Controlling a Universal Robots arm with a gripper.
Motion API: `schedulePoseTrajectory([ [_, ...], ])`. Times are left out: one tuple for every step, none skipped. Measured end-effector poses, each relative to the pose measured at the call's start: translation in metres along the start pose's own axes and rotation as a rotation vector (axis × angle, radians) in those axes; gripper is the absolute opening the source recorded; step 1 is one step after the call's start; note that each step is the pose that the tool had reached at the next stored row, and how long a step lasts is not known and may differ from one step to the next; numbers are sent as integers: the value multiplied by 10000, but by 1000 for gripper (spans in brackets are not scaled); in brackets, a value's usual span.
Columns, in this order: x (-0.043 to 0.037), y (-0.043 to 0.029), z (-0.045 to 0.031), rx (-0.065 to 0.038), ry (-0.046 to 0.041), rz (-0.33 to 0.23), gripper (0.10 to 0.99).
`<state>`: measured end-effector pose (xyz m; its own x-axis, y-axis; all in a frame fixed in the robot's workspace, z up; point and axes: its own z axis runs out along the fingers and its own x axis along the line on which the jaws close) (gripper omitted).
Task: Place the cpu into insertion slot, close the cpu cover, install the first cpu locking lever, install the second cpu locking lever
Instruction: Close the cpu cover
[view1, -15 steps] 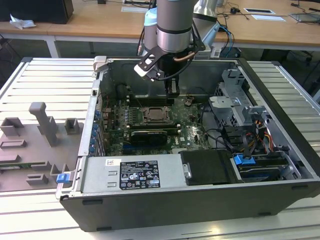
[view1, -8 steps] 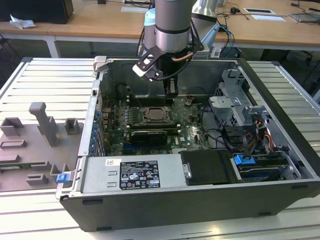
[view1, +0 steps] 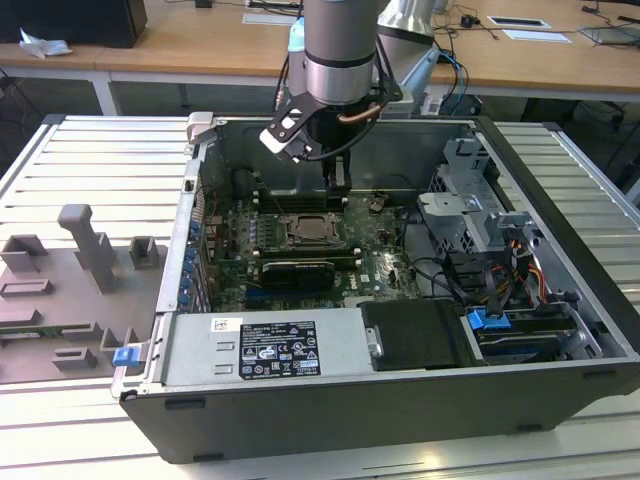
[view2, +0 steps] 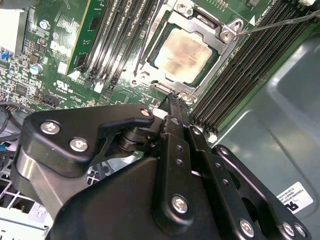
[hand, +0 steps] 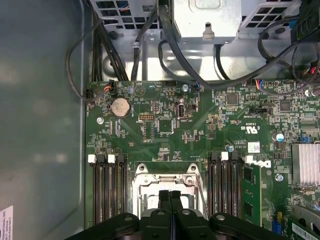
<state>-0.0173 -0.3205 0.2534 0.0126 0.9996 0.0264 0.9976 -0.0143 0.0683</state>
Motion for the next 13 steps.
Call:
schedulePoseTrajectory([
  [0, -3, 0, 0, 0, 0, 106],
  [0, -12, -1, 0, 0, 0, 106],
  [-1, -26, -2, 0, 0, 0, 106],
  [-1, -56, -4, 0, -1, 1, 106],
  [-1, -80, -5, 0, 0, 0, 106],
  [-1, -103, -6, -1, 0, -1, 106],
  [-2, -150, -10, 0, 0, 1, 106],
  [-2, -175, -11, 0, 0, 0, 106],
  [-2, -188, -12, 0, 0, 0, 106],
  [-2, -201, -13, -1, 0, -1, 106],
  [-3, -214, -14, -1, 0, 0, 106],
  [-3, -223, -14, 0, 0, 0, 106],
  [-3, -231, -15, 0, -1, 0, 106],
])
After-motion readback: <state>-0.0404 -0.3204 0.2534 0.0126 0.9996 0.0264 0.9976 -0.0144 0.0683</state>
